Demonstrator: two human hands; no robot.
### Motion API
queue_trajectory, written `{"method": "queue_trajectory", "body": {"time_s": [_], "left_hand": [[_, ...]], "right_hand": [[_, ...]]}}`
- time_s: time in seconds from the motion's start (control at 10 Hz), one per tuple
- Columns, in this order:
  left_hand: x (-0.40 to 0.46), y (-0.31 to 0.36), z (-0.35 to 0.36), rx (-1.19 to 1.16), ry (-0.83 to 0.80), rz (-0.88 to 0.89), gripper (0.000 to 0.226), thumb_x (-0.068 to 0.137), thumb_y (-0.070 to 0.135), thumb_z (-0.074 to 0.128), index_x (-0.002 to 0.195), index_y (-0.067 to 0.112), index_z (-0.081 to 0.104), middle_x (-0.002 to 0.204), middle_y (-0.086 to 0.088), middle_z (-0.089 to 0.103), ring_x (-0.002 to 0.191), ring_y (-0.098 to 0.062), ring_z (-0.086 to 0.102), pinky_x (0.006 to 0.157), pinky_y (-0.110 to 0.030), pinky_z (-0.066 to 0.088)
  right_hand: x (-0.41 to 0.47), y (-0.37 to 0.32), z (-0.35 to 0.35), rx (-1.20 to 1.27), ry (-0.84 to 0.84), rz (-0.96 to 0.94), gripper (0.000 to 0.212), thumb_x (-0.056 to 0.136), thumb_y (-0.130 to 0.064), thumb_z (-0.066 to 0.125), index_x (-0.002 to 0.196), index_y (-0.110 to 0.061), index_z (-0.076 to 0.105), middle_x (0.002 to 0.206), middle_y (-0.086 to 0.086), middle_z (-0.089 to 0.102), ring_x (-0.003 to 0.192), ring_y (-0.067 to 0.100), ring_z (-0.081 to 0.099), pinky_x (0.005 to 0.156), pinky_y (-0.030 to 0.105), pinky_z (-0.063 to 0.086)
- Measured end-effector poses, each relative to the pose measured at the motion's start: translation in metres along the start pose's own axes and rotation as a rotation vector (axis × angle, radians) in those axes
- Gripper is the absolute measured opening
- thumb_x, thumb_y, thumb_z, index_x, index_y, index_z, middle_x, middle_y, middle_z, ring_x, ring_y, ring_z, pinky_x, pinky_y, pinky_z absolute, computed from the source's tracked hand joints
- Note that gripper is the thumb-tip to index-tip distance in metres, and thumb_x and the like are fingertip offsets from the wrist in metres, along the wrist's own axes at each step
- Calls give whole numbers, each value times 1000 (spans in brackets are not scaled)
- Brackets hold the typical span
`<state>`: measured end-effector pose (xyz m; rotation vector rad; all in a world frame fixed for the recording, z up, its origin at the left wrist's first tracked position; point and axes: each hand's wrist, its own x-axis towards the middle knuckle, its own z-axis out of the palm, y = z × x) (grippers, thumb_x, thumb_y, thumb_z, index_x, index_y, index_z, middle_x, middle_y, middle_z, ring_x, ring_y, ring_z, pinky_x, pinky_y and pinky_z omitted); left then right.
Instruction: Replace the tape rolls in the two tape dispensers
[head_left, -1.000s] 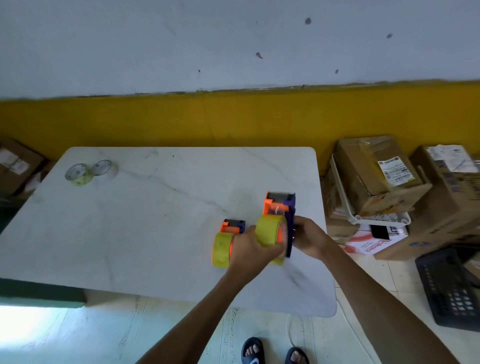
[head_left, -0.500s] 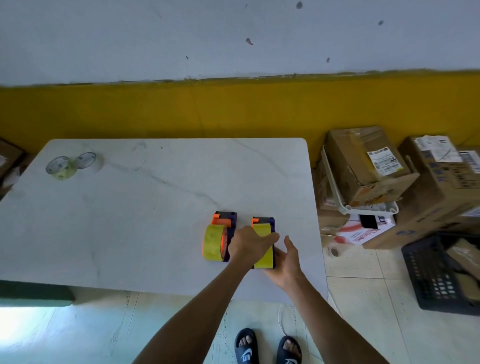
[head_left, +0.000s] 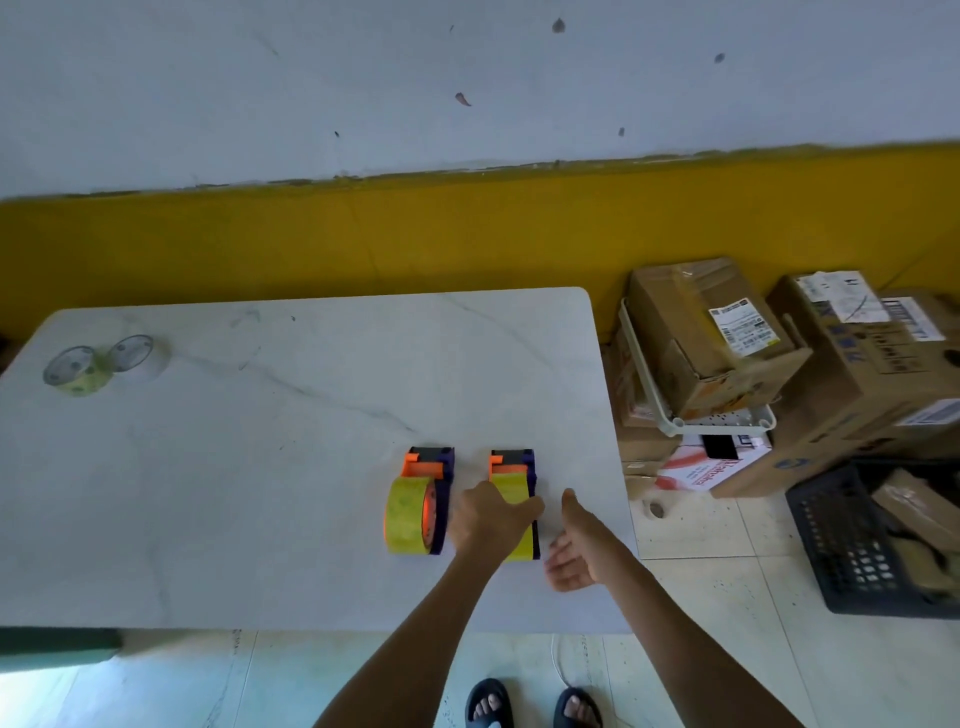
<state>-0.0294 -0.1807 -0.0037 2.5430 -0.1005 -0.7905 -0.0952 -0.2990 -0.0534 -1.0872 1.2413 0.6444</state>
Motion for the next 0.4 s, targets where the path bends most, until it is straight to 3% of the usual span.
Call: {"method": "queue_trajectory", "body": {"time_s": [0.1,0.2,0.3,0.4], "left_hand": [[-1,-2,1,-1,-16,-14,41,70,53,65,68,15,50,63,2,53,57,-17,55,51,-24,42],[-3,-3,0,8,-53,-26,51,66,60,63,86,13,59,75,1,61,68,-19,62,56,-27,48],[-4,-4,-1,-8,-82,-16,85,57,80,60,102,8,57,84,-1,64,73,-18,65,55,-29,49],[-3,-7,-7,-67,-107,5,104,53,88,60,110,1,51,80,-2,60,66,-14,59,53,-27,48]], "right_hand": [[2,-4,-2,-111,210,-117,78,91,-66,23,90,1,64,84,16,68,72,30,66,75,41,58],[-7,-15,5,-170,317,-306,68,94,-55,25,97,-1,65,94,18,70,80,31,66,85,42,56],[-28,-32,12,-207,310,-433,55,95,-41,28,106,0,63,109,22,67,102,37,63,96,49,51],[-51,-42,15,-209,294,-507,47,94,-37,32,95,-2,62,103,22,67,100,36,62,95,51,51]]}}
